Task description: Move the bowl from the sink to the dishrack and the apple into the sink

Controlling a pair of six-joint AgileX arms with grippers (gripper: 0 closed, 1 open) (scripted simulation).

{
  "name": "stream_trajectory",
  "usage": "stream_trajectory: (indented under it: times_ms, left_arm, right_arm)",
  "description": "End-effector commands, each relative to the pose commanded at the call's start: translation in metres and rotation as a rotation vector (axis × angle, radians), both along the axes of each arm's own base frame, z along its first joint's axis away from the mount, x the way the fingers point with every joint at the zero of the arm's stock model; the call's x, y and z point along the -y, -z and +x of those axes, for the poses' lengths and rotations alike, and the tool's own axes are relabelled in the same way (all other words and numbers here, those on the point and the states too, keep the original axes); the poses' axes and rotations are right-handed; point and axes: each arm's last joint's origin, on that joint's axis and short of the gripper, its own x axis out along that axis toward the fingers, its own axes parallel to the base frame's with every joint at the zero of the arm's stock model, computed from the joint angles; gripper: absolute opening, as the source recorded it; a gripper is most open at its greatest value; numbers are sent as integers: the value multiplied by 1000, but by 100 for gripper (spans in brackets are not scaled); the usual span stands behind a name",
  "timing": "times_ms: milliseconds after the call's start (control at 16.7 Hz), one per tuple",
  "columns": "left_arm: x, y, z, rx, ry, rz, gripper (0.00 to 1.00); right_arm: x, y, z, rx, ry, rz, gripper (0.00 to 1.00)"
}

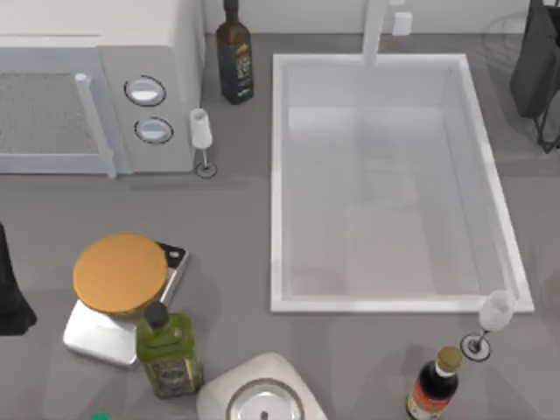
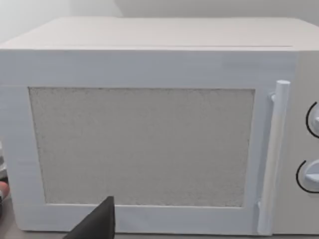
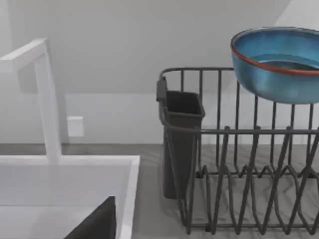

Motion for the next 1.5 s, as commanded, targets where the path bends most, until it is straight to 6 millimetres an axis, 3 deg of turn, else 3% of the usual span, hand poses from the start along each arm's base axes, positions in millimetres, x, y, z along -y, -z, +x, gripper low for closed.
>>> stream_trajectory:
  times_ms: [240,1500]
  left_arm:
    - [0,0,0,0,0,0,100]
    - [0,0,0,0,0,0,100]
  right_arm:
    - [-2,19,-4,-12,-5,1,100]
    - [-2,19,-4,-12,-5,1,100]
